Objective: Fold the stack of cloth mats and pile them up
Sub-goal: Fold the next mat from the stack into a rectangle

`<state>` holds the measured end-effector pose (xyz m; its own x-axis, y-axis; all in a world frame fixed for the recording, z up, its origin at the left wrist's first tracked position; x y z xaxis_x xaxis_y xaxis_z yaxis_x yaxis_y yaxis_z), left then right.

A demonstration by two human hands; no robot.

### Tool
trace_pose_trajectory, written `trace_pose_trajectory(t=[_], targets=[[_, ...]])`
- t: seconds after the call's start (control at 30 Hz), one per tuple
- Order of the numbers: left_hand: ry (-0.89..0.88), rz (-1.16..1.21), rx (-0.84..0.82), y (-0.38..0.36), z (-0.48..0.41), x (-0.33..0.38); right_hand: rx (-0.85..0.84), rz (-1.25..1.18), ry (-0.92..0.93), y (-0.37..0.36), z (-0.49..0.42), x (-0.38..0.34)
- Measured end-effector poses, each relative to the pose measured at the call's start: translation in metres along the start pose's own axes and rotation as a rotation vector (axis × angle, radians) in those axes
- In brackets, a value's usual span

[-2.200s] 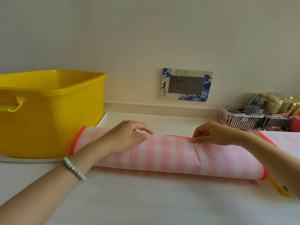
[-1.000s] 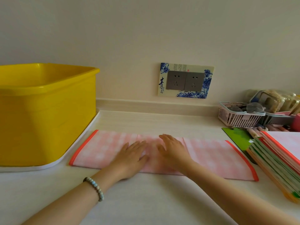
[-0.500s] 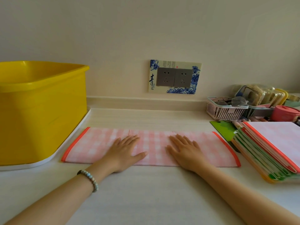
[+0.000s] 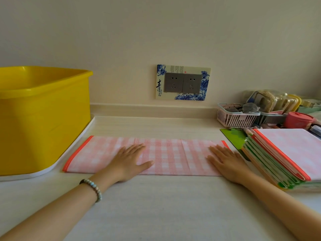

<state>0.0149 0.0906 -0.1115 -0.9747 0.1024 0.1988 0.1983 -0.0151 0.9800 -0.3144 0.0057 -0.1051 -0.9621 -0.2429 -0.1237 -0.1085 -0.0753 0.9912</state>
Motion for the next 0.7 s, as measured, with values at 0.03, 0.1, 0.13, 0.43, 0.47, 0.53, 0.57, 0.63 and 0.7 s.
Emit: trace_pose_trajectory(t=[0.03,0.1,0.13,0.43,0.47,0.53,0.57,0.63,0.7], targets=[[0.005,-0.006,-0.001,0.000,0.000,0.000,-0.019,-0.006,-0.004,0.003,-0.002,-0.002],[0.021,-0.022,-0.008,-0.001,-0.003,0.000,-0.022,-0.044,-0.006,0.012,-0.008,-0.009],[0.032,-0.032,-0.014,-0.001,-0.005,0.001,-0.003,-0.063,0.008,0.016,-0.012,-0.016],[0.073,-0.048,-0.040,-0.009,-0.014,0.010,0.015,-0.131,0.342,-0.006,-0.001,-0.136],[0.074,-0.046,-0.040,-0.009,-0.014,0.010,0.017,-0.124,0.349,-0.010,0.001,-0.138],[0.068,-0.035,-0.036,-0.007,-0.012,0.009,0.013,-0.108,0.344,-0.013,0.003,-0.138],[0.064,-0.029,-0.032,-0.006,-0.011,0.009,0.007,-0.099,0.342,-0.012,0.003,-0.137],[0.047,-0.014,-0.029,-0.004,-0.008,0.008,-0.004,-0.084,0.343,-0.012,0.003,-0.137],[0.021,-0.011,-0.037,-0.002,-0.004,0.004,-0.004,-0.085,0.337,-0.012,0.003,-0.137]])
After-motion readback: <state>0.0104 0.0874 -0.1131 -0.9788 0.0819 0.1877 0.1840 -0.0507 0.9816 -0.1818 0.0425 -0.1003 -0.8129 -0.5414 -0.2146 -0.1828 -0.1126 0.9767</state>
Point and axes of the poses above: each hand's wrist, its own z-axis away from the middle knuckle, its own y-axis out of the back of the hand, x = y × z, the point moved 3 cm from there along -z, towards the middle knuckle, and after that the axes turned 3 degrees about -y, right-handed, at the moved point
